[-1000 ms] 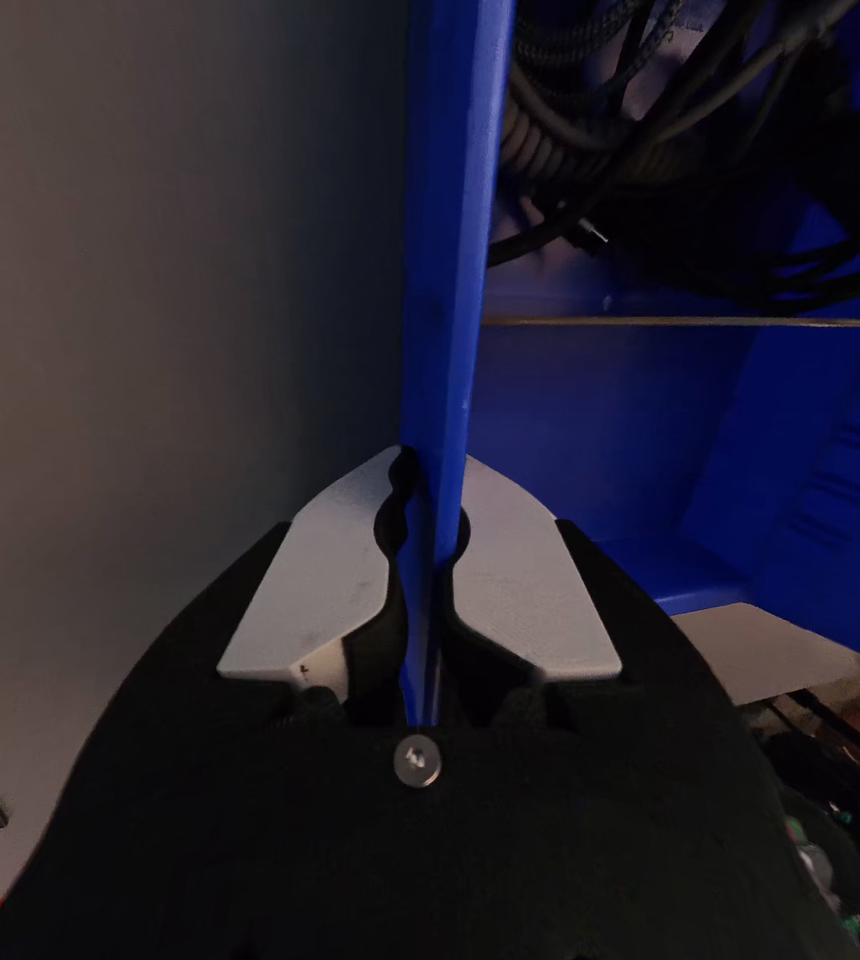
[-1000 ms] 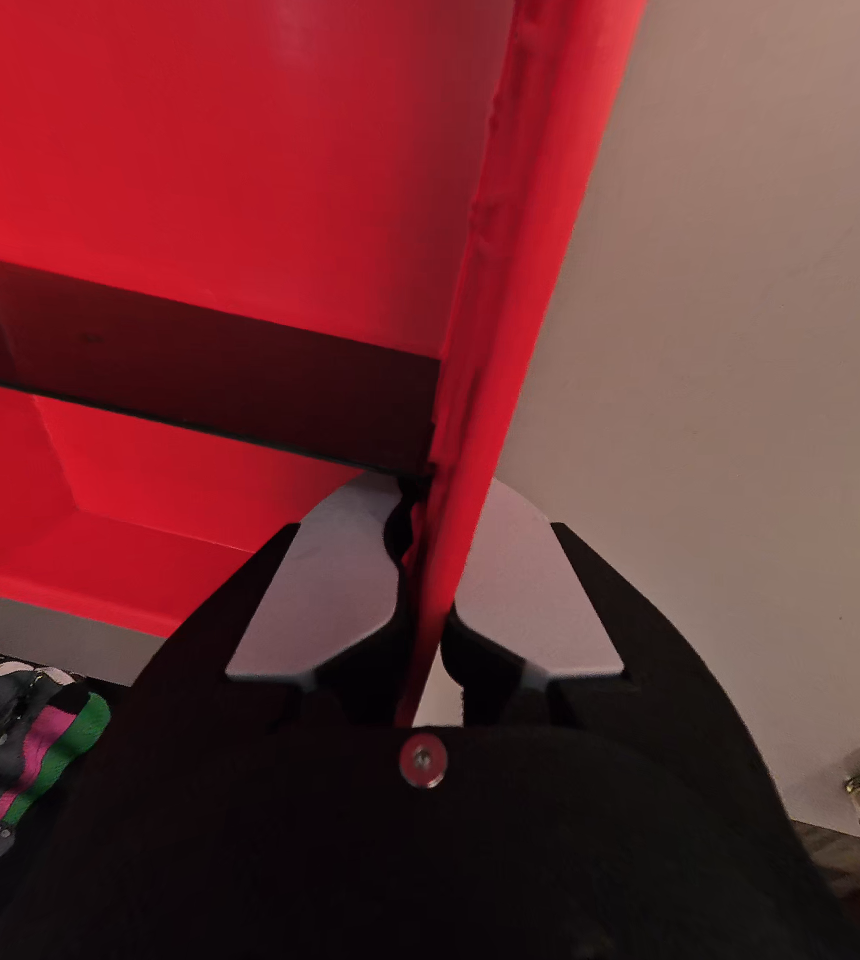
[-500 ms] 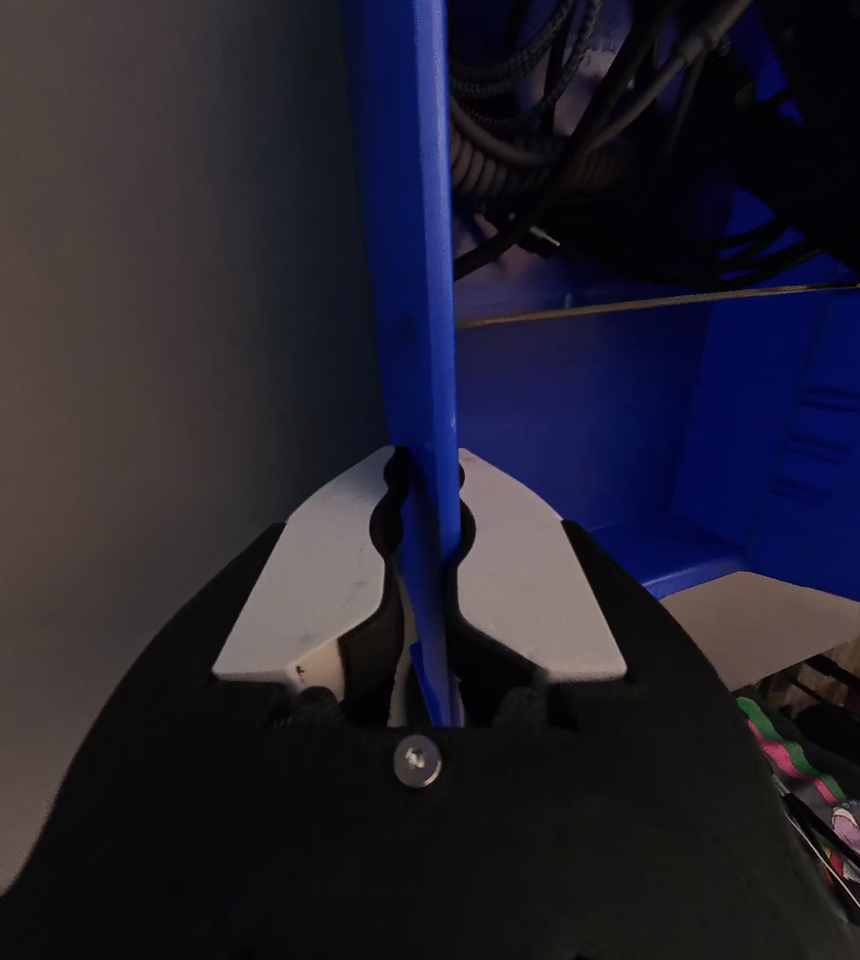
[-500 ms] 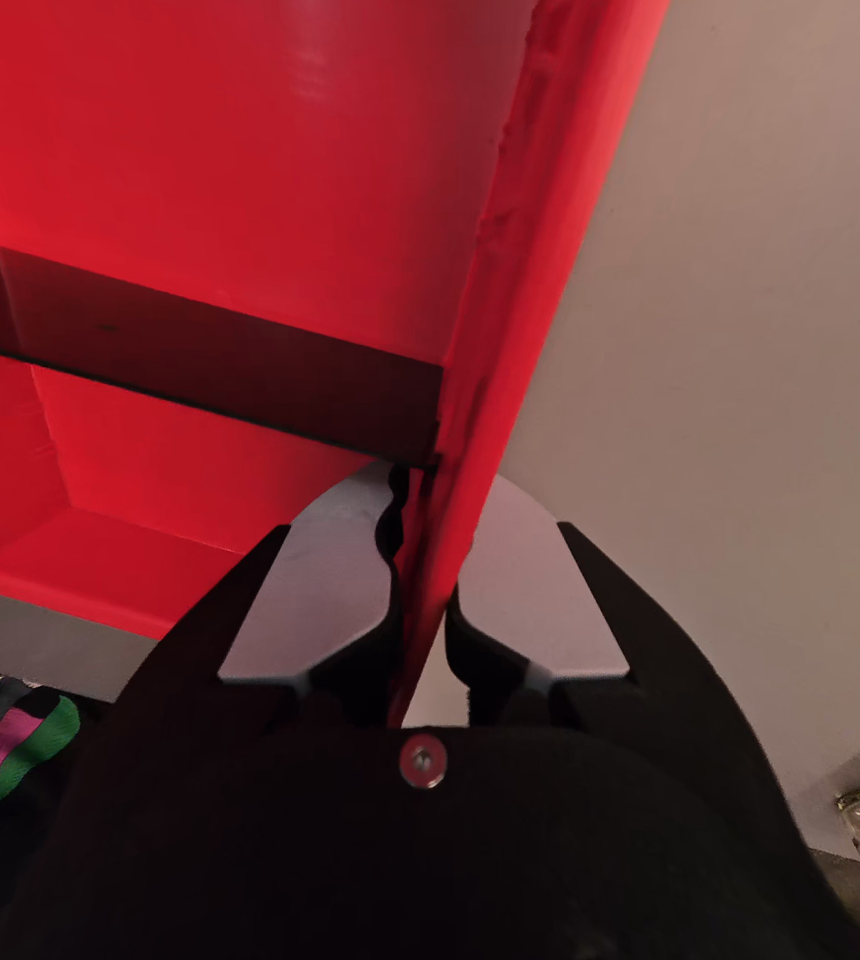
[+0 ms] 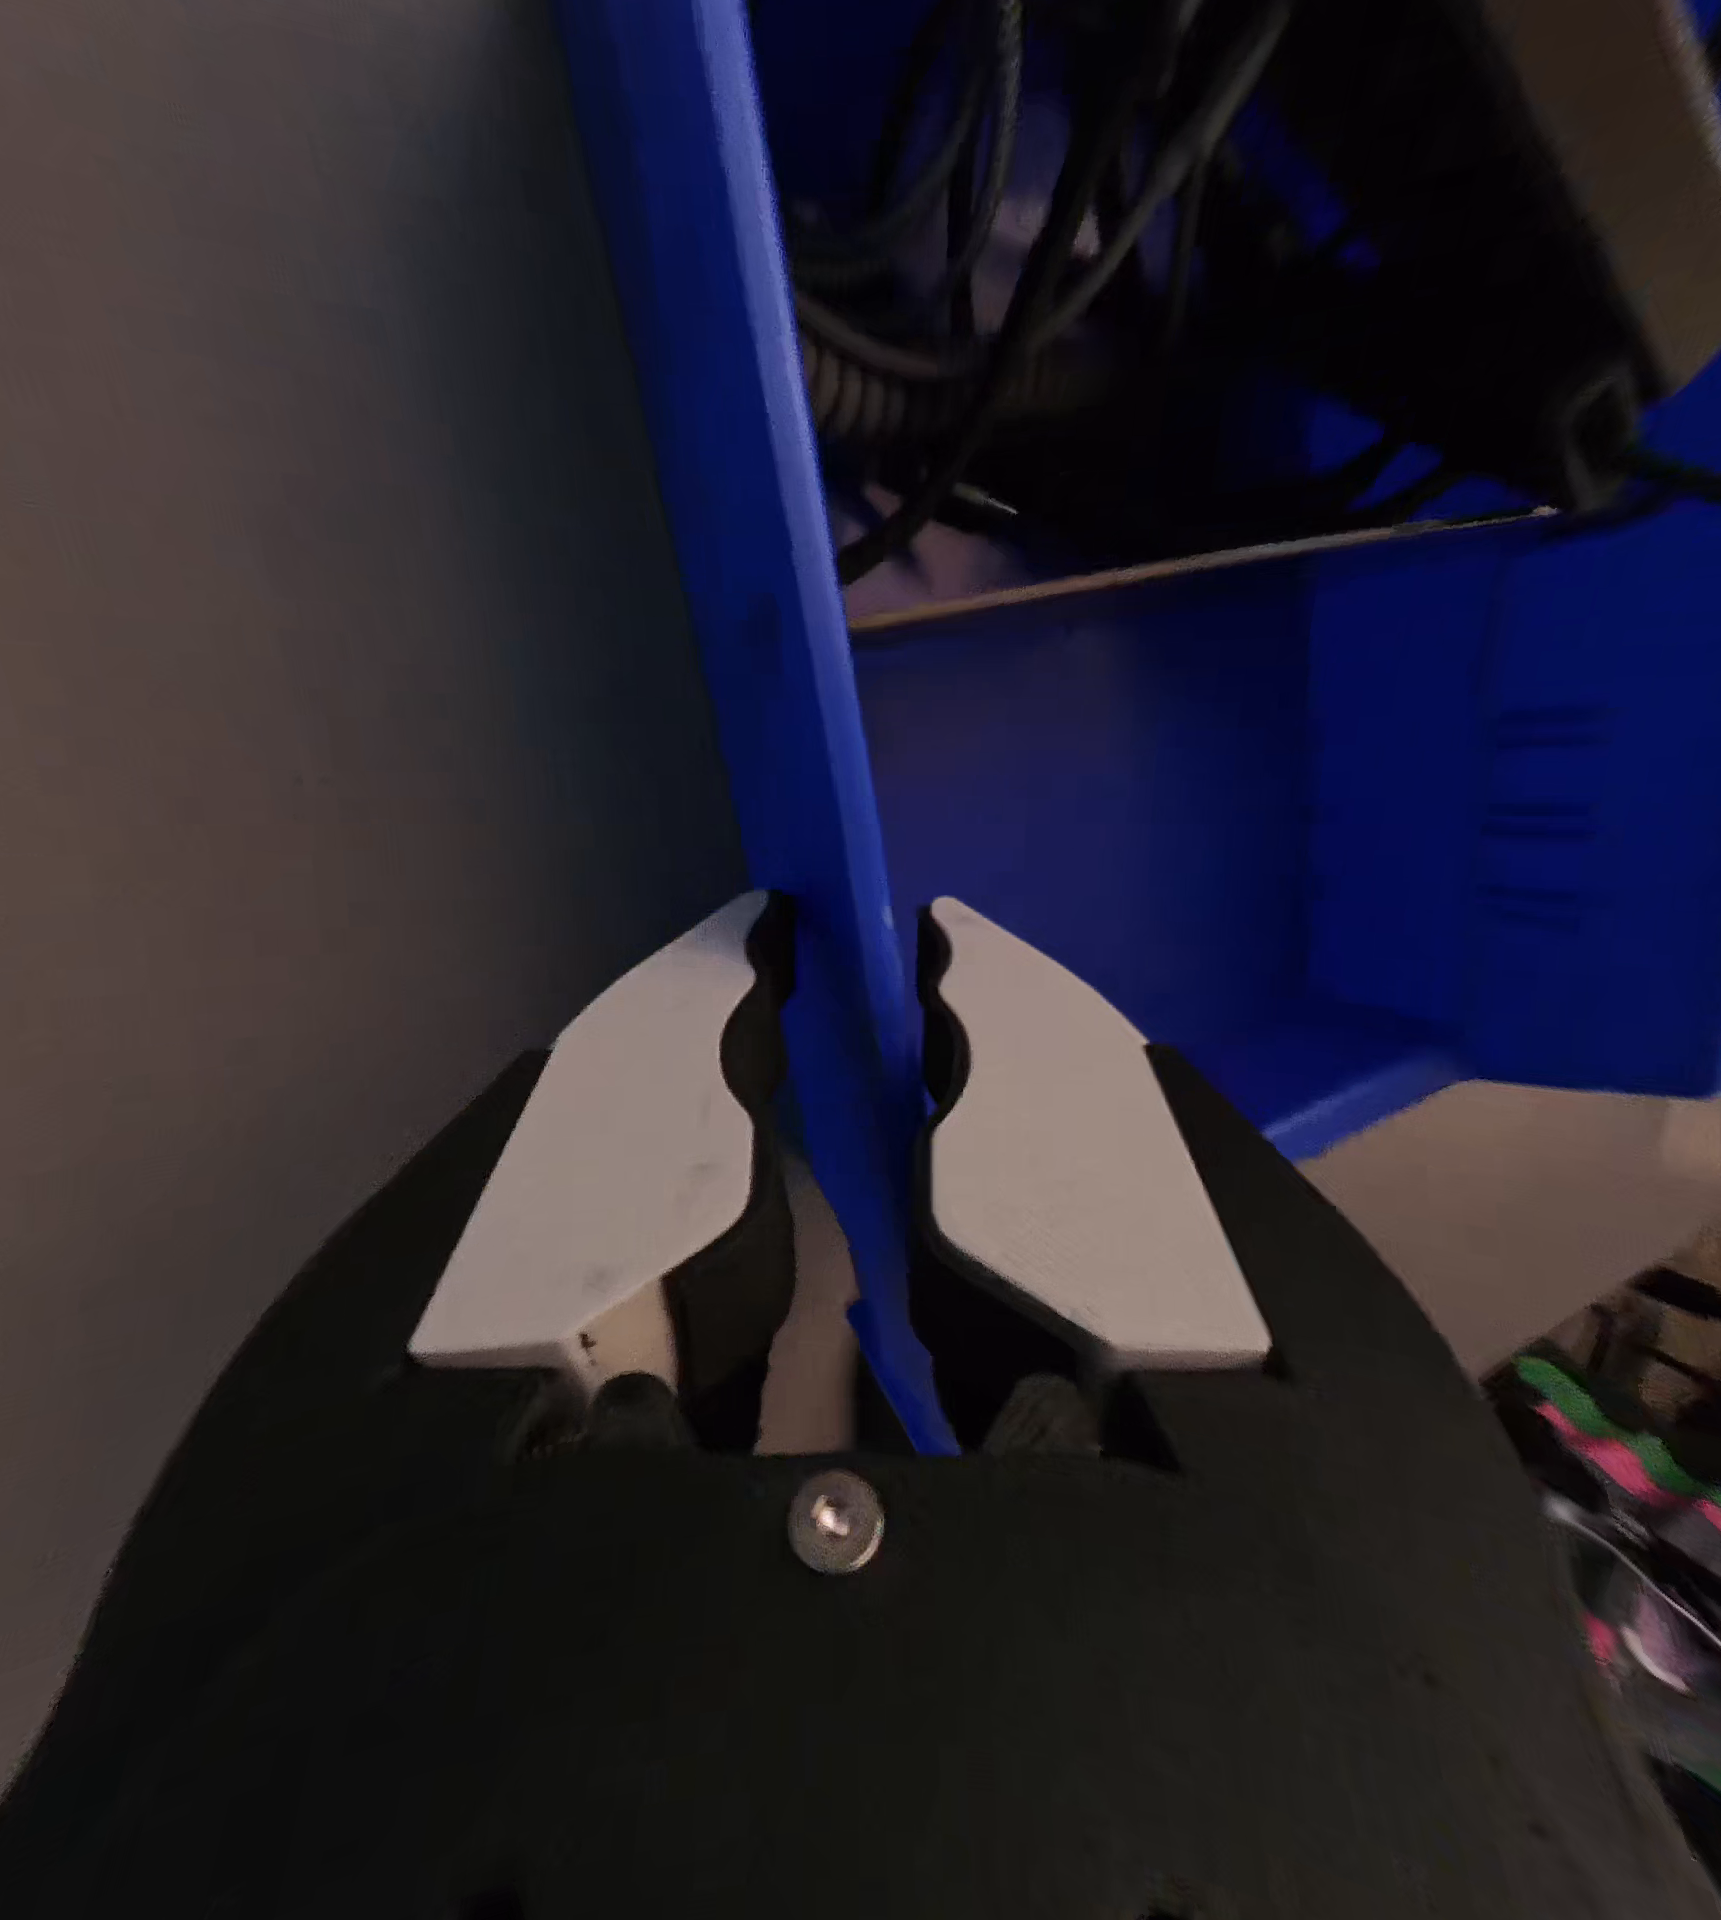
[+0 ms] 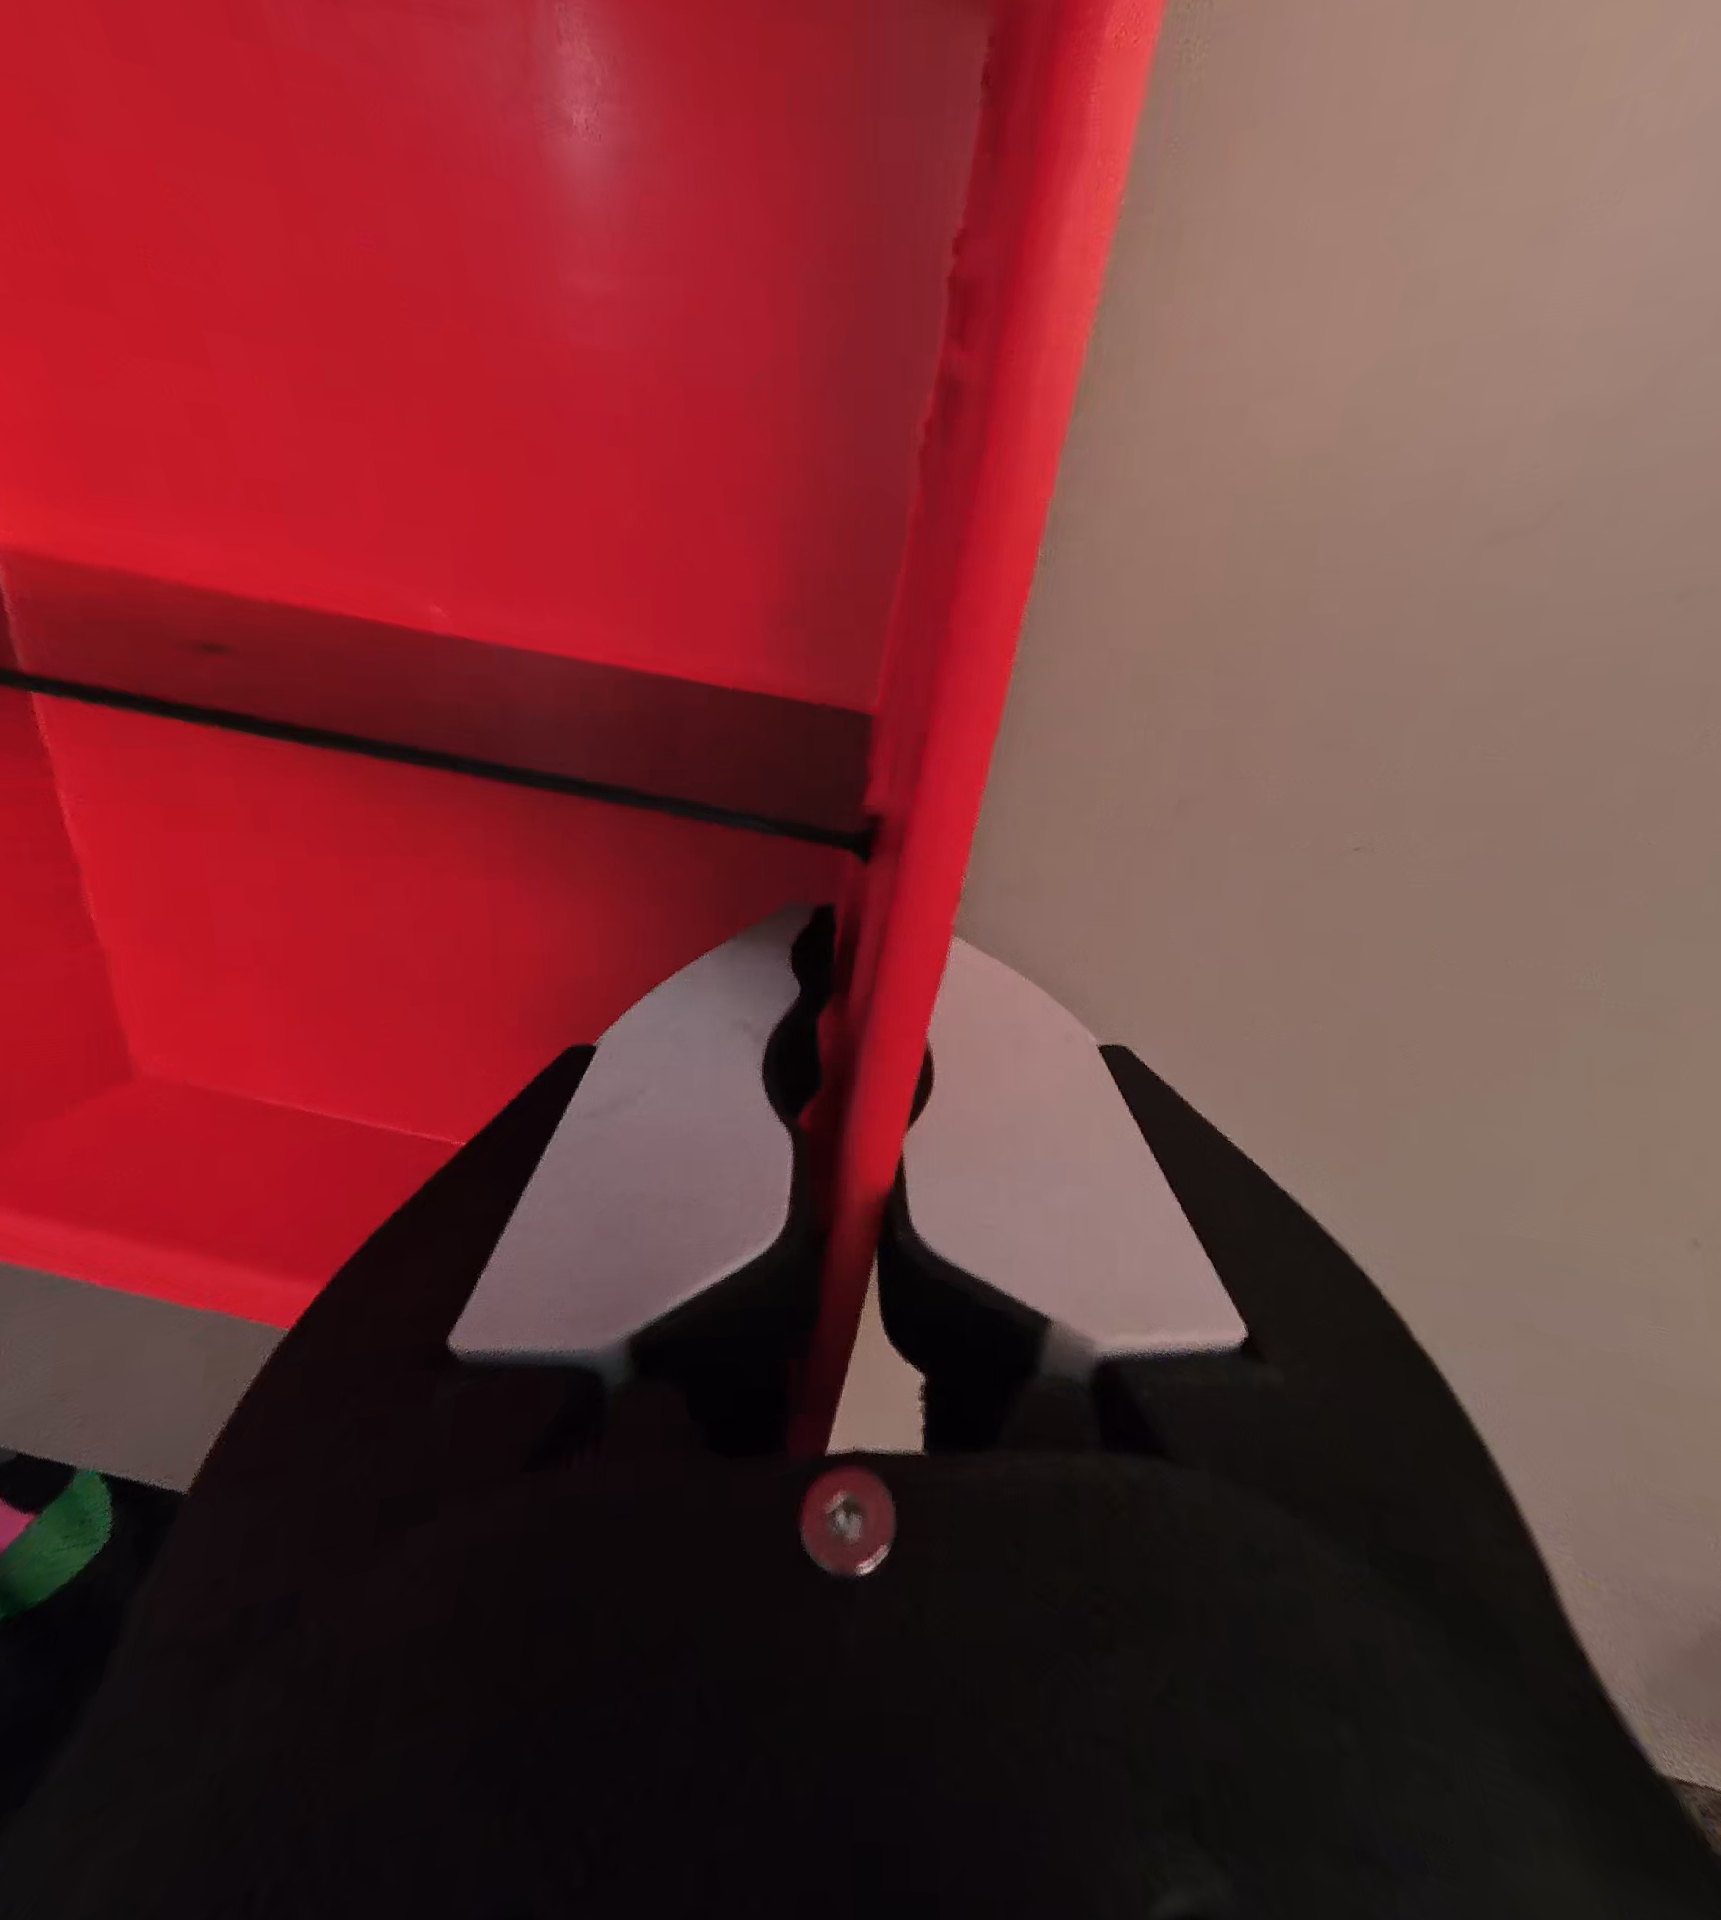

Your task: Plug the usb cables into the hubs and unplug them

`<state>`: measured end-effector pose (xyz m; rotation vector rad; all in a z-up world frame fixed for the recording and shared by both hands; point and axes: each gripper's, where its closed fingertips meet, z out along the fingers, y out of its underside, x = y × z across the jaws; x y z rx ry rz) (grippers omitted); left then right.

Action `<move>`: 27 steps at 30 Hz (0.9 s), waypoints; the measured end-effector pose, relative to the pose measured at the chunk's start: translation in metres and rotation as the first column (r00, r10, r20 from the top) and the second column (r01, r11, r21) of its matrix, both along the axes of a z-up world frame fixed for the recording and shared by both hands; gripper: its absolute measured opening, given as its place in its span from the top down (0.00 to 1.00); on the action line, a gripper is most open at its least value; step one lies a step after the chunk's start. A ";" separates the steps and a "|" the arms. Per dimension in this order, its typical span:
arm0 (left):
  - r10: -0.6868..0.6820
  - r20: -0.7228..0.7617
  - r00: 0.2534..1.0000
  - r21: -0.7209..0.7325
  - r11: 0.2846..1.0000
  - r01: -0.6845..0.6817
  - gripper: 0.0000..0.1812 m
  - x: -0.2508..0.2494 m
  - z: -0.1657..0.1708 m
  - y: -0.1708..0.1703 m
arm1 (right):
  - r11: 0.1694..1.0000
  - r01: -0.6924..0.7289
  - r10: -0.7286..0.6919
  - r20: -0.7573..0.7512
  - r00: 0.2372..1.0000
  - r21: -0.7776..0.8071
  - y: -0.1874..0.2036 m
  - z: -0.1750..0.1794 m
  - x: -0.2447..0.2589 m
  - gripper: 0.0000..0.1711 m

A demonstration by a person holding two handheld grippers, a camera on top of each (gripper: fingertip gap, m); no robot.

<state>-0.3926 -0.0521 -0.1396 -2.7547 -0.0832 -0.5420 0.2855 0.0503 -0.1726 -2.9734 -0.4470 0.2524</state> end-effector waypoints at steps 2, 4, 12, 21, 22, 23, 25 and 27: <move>0.012 -0.008 1.000 -0.009 1.000 -0.012 0.90 0.000 -0.007 0.005 | 1.000 0.025 -0.025 -0.004 1.000 -0.015 -0.002 0.000 0.000 0.96; 0.050 -0.015 0.999 -0.017 0.999 -0.051 0.91 -0.005 -0.007 0.007 | 1.000 0.026 -0.026 -0.002 1.000 -0.011 -0.002 0.000 0.000 0.96; 0.119 -0.070 0.990 0.000 0.993 -0.119 0.94 -0.043 -0.007 -0.005 | 0.999 0.046 -0.046 0.001 0.999 -0.025 -0.006 0.000 0.035 0.96; 0.218 -0.106 0.970 -0.008 0.975 -0.220 0.95 -0.063 -0.006 -0.022 | 0.996 0.084 -0.084 0.000 0.996 -0.045 -0.014 -0.001 0.052 0.97; 0.217 -0.110 0.970 -0.007 0.976 -0.219 0.95 -0.063 -0.006 -0.022 | 0.996 0.079 -0.079 -0.005 0.997 -0.043 -0.014 -0.001 0.050 0.97; 0.213 -0.108 0.971 -0.004 0.977 -0.215 0.95 -0.063 -0.006 -0.022 | 0.996 0.078 -0.079 -0.009 0.997 -0.040 -0.014 -0.001 0.050 0.97; 0.211 -0.079 0.974 0.009 0.978 -0.210 0.94 -0.062 -0.005 -0.022 | 0.997 0.072 -0.072 -0.013 0.997 -0.031 -0.014 -0.001 0.050 0.97; 0.205 -0.022 0.979 0.056 0.977 -0.203 0.91 -0.060 0.002 -0.022 | 0.999 0.049 -0.049 -0.020 0.999 0.004 -0.014 0.000 0.050 0.95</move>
